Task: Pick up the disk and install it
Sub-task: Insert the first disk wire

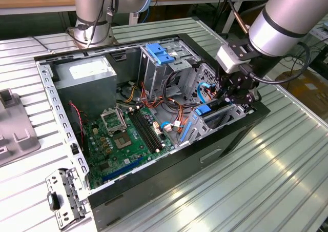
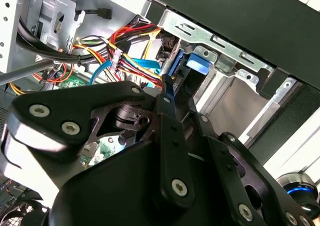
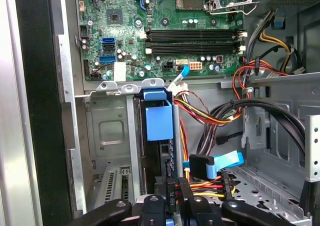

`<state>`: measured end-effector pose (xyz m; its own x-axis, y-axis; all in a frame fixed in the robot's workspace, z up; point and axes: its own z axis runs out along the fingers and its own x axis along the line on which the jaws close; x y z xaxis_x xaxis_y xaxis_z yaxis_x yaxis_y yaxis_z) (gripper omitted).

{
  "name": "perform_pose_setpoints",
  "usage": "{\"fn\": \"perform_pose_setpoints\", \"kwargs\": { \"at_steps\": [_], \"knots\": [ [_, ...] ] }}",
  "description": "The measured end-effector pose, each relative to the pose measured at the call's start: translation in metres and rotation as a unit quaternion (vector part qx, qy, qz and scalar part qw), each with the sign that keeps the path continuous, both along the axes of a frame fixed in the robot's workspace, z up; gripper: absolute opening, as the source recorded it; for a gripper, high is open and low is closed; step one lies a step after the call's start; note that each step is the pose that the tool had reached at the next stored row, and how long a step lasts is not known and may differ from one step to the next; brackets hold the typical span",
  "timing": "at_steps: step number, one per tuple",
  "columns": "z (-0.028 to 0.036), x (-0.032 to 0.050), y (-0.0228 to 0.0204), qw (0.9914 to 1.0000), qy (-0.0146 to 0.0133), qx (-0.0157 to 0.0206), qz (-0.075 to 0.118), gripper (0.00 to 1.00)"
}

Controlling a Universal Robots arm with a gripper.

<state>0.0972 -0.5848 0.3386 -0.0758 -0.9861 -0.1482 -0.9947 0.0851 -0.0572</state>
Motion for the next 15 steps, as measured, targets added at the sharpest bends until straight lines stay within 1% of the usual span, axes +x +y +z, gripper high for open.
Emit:
{"fn": "perform_pose_setpoints", "kwargs": {
  "at_steps": [1, 4, 6, 7, 9, 10, 12, 13, 15],
  "knots": [
    [0.0003, 0.0, 0.0, 1.0, 0.0, -0.0001, 0.0, 0.25],
    [0.0041, 0.0, 0.0, 1.0, 0.0, 0.0, 0.0, 0.25],
    [0.0095, 0.0, 0.0, 1.0, 0.0, 0.0005, 0.0, 0.25],
    [0.0107, 0.0, 0.0, 1.0, 0.0, 0.0006, 0.0, 0.25],
    [0.0111, 0.0, 0.0002, 1.0, 0.0, 0.0006, 0.0, 0.25],
    [0.0096, 0.0007, 0.0002, 1.0, 0.0012, 0.0006, 0.0, 0.11],
    [0.0064, 0.0033, 0.0002, 0.99999, 0.0043, 0.0005, 0.0, 0.11],
    [0.0056, 0.004, 0.0001, 0.99999, 0.0052, 0.0004, 0.0, 0.11],
    [0.0045, 0.0044, 0.0001, 0.99998, 0.0058, 0.0003, 0.0, 0.11]
  ]
}}
